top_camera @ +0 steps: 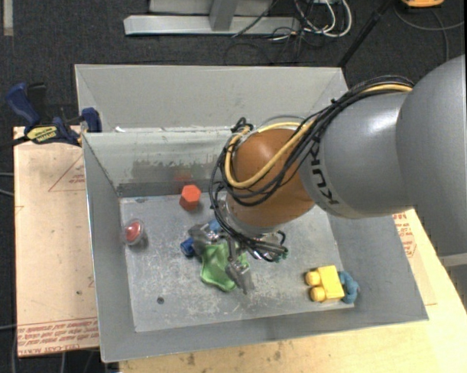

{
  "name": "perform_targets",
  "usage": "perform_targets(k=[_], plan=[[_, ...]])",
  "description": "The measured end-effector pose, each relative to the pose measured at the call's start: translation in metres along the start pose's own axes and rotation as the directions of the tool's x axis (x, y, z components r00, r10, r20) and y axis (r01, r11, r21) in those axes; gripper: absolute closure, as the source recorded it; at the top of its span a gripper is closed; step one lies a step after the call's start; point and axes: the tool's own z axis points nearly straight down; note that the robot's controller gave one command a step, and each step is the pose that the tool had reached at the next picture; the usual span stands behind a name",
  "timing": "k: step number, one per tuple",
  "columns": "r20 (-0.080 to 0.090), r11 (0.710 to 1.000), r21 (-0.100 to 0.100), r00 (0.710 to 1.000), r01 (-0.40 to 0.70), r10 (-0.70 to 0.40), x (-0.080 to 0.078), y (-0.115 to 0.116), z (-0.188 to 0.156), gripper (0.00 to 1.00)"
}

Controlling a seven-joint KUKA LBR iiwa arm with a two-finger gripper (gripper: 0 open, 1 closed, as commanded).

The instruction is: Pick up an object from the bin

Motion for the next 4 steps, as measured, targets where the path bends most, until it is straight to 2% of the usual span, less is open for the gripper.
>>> perform_targets(k=[1, 2, 3, 4], plan=[[0.0, 0.959, 0.002, 0.959, 0.285, -0.285, -0.006, -0.009, 0.001, 0.0], [0.0, 0.942, 0.001, 0.942, 0.336, -0.336, -0.006, -0.008, 0.001, 0.0], [0.003, 0.689, 0.015, 0.689, 0.725, -0.725, -0.02, -0.031, 0.001, 0.0], [0.003, 0.691, 0.014, 0.691, 0.723, -0.723, -0.02, -0.031, 0.001, 0.0]])
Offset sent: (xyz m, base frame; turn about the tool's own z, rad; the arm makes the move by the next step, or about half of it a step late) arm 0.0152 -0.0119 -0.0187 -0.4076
